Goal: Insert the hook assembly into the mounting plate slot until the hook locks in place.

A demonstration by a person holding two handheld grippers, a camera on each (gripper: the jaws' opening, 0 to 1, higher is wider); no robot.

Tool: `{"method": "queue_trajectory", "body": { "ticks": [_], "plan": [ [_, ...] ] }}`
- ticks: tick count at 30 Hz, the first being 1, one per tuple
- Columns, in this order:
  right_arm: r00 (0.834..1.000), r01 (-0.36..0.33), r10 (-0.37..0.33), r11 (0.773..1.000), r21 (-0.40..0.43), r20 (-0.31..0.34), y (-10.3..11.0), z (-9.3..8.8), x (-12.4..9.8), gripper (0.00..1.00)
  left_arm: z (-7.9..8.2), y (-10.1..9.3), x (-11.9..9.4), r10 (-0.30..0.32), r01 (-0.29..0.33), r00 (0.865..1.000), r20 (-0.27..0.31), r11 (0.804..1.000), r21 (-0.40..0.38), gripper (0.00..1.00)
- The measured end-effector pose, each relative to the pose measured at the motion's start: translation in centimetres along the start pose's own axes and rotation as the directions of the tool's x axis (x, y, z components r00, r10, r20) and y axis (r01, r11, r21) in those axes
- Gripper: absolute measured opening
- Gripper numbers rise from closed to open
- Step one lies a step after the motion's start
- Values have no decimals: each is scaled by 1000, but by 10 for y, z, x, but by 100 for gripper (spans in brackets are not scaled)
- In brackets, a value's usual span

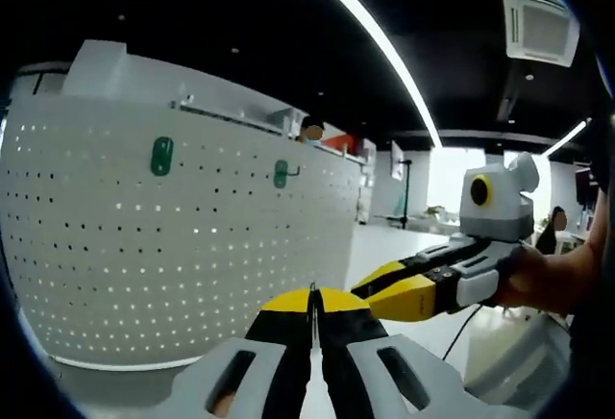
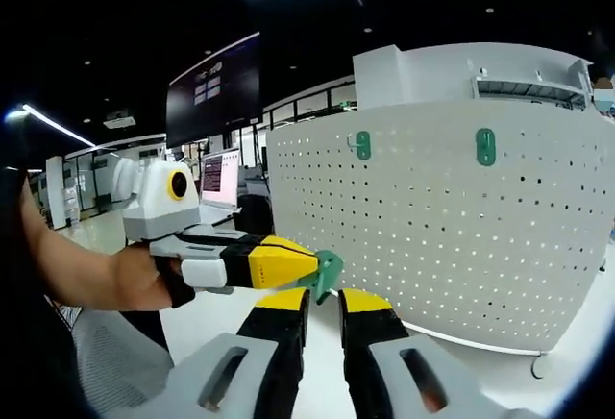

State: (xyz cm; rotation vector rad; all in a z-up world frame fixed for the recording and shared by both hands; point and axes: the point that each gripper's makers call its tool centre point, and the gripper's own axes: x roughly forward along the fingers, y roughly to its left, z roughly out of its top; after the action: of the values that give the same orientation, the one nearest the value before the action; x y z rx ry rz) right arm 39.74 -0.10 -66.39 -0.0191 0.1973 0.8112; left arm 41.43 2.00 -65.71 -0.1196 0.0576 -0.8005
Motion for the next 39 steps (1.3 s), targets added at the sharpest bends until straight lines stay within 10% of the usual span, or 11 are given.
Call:
{"method": "queue_trajectory", "body": {
  "ticks": [39],
  "plan": [
    [996, 26, -34, 996, 91, 86, -8, 18, 2, 3, 17, -15, 7, 3, 3, 996, 88, 997, -75, 1]
  ]
}}
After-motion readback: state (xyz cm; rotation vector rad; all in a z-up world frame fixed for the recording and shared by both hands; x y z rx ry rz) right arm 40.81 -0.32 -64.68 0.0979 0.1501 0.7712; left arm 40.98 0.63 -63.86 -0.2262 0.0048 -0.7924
